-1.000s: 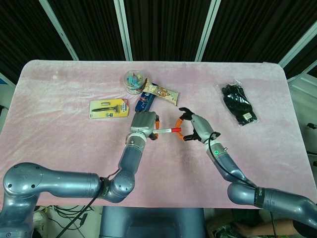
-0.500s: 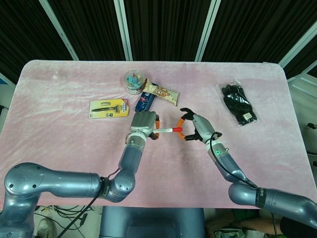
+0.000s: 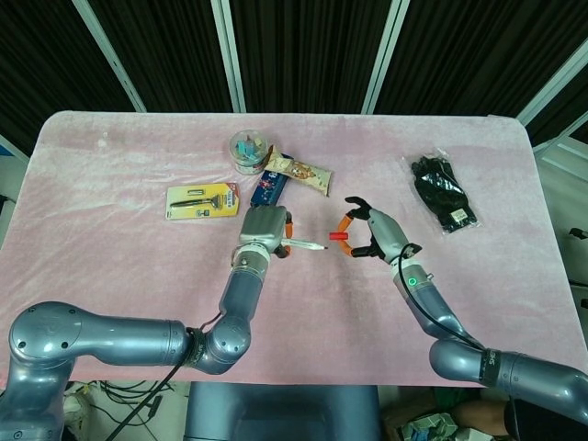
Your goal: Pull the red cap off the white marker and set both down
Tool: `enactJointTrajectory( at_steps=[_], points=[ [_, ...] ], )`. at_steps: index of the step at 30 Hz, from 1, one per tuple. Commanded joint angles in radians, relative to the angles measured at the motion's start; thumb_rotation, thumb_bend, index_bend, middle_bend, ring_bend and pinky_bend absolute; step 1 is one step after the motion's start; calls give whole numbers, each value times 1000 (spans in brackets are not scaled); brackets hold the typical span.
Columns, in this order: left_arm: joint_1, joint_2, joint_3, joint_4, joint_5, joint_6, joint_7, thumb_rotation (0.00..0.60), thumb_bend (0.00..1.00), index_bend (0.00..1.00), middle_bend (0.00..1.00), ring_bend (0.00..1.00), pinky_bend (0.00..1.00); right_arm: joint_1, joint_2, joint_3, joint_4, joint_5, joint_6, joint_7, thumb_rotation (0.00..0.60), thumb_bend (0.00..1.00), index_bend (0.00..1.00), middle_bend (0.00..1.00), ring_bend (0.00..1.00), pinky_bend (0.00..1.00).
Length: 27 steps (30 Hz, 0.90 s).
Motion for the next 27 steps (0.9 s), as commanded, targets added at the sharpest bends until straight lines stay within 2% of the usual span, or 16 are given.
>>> enactJointTrajectory(
  at_steps=[1,14,20,22,27],
  points=[
    [3,2,0,0,2,0,-2,600,544,690,360,197,168,-7,6,-2,-2,-2,-1,5,600,444,903,112,214,175],
    [47,47,21,-22,20,-4,-12,600,544,690,360,197,168,-65,79,9,-2,-28,0,65,600,443,908,105,214,175],
    [123,100,85,-57,51,-33,-39,600,544,691,360,197,168,-120,97,-14,-7,-57,16,103,600,442,908,101,214,175],
    [167,115,142,-46,81,-60,-52,600,544,693,360,197,168,-145,77,-31,-4,-83,27,128,600,442,908,100,214,175],
    [223,120,189,-19,149,-108,-112,600,544,695,359,197,167,-168,12,-54,29,-131,52,152,600,438,908,98,214,175]
  ],
)
